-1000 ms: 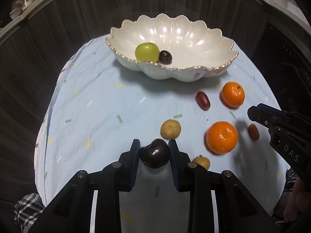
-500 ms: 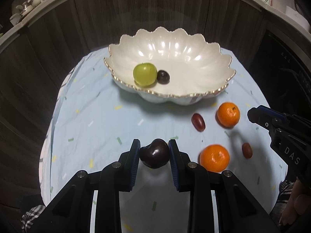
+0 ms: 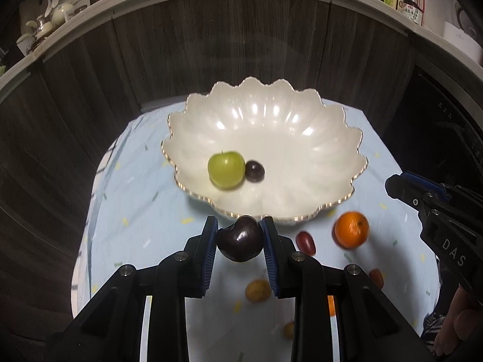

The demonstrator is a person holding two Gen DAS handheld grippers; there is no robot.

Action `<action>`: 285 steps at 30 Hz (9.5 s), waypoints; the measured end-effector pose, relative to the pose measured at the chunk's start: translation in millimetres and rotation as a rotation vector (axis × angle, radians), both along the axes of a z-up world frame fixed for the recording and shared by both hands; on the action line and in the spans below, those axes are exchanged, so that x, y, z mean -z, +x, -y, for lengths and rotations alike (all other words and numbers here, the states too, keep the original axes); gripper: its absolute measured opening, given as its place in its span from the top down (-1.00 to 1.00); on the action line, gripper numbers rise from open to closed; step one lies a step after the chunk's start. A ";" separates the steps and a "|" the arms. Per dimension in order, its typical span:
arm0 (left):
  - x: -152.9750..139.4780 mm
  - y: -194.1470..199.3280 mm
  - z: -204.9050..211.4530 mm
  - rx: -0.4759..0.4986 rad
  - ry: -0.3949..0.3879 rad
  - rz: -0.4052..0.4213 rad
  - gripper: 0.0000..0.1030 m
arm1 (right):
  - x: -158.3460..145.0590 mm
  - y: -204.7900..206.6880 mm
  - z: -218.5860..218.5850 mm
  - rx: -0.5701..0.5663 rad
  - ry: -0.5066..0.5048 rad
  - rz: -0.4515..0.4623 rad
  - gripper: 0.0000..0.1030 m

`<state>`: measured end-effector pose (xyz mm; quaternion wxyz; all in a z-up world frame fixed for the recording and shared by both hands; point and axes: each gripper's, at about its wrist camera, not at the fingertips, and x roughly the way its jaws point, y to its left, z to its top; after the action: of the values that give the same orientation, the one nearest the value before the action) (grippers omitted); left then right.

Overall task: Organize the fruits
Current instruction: 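Carry the cherry with the left tool while the right tool carries the blueberry toward the bowl, then open the left gripper over the bowl while the right gripper releases the blueberry, then withdraw both open tools from the bowl back toward the loose fruits, then close the left gripper on the tan longan while the right gripper grasps the oblong date, then lift and carry the longan with the left tool while the right tool carries the date to the bowl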

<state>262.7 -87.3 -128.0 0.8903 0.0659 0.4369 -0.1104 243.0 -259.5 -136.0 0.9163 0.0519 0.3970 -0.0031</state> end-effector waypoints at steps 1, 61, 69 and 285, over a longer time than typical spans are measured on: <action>-0.9 1.4 0.9 0.000 0.000 0.003 0.42 | -1.4 2.1 0.9 0.001 0.001 0.005 0.67; 18.3 77.9 9.9 -0.062 -0.010 0.011 -0.63 | 13.2 77.5 6.8 0.036 -0.024 0.032 -0.32; 10.7 74.8 6.8 -0.076 -0.015 0.026 -0.69 | 7.5 74.2 8.1 0.053 -0.039 0.037 -0.37; 14.4 -26.9 17.8 0.041 -0.012 -0.047 0.55 | 18.3 -33.3 5.8 0.000 0.018 -0.077 0.65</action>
<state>235.8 -105.2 -142.4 0.8776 0.0668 0.4557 -0.1327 209.7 -265.3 -154.3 0.8998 0.0597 0.4322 -0.0014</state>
